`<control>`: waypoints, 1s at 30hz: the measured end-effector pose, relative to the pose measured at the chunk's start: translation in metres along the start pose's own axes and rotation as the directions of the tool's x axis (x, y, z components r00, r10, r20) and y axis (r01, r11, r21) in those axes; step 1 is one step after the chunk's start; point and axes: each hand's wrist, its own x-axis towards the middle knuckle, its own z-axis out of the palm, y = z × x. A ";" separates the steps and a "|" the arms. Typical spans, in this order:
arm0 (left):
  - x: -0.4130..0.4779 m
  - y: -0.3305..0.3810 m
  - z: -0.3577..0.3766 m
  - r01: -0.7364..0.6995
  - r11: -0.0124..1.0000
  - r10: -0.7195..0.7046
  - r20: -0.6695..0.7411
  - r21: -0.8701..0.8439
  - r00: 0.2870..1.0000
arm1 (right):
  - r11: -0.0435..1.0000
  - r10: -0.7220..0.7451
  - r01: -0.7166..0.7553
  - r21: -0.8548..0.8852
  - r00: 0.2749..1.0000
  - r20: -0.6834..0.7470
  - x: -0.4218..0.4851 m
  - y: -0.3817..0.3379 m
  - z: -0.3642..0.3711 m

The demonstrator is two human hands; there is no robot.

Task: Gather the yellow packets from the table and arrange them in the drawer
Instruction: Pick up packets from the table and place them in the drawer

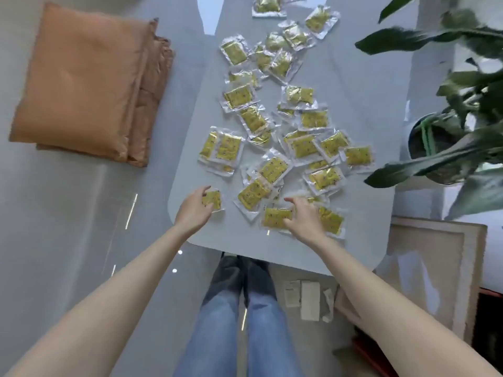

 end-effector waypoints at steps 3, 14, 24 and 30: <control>0.030 -0.019 0.013 0.008 0.992 -0.002 -0.045 0.125 0.999 | 0.994 0.002 0.000 -0.110 1.000 0.016 0.031 0.013 0.019; 0.090 -0.075 0.048 -0.056 0.870 0.101 -0.067 0.490 0.993 | 0.831 -0.093 0.037 -0.555 0.993 -0.074 0.080 0.046 0.078; 0.102 -0.081 0.044 -0.035 0.841 0.124 -0.130 0.540 0.984 | 0.744 -0.167 0.048 -0.666 0.979 -0.116 0.089 0.048 0.092; 0.093 -0.086 0.030 0.000 0.919 0.043 -0.100 0.394 0.994 | 0.815 -0.245 0.286 -0.504 0.958 0.148 0.076 0.011 0.051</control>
